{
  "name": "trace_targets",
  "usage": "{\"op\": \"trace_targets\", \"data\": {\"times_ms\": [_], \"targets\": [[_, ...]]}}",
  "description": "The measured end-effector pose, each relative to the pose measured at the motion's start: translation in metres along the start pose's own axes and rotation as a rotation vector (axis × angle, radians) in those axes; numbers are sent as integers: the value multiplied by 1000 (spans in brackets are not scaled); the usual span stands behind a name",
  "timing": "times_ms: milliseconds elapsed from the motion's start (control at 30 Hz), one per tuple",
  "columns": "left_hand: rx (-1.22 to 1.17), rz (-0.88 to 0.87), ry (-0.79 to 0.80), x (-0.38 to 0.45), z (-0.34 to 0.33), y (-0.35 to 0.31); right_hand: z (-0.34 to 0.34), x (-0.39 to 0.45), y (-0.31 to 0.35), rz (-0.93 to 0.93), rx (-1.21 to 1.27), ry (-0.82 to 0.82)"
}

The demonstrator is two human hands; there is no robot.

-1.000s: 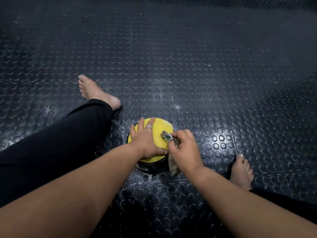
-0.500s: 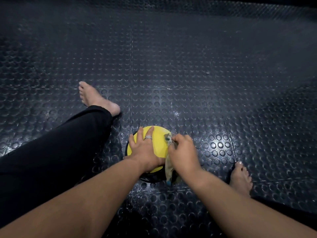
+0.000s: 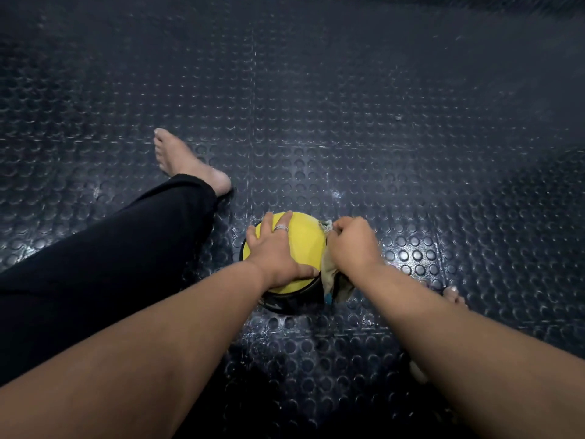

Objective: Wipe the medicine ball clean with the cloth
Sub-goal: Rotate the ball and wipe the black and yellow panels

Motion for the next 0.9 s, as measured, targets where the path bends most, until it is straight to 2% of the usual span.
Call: {"op": "trace_targets", "data": {"times_ms": [100, 233, 433, 633, 767, 900], "targets": [[-8, -2, -2, 5, 4, 3, -4, -23, 4, 84, 7, -47], [39, -14, 8, 2, -5, 1, -3, -8, -1, 85, 12, -71], [5, -2, 23, 1, -7, 5, 1, 22, 3, 34, -16, 59], [-36, -5, 9, -8, -16, 6, -2, -22, 3, 181, -94, -6], [14, -12, 7, -17, -28, 7, -4, -11, -7, 83, -87, 2], [61, -8, 15, -27, -39, 5, 0, 8, -12, -31, -41, 89]]}}
Point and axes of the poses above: each hand's wrist, its own x-axis towards the middle knuckle, its own z-axis out of the back of the hand, y = z × x, the point moved 5 cm from there along x, towards the middle knuckle, and after that the axes turned 8 degrees about y, right-handed, at the moved point
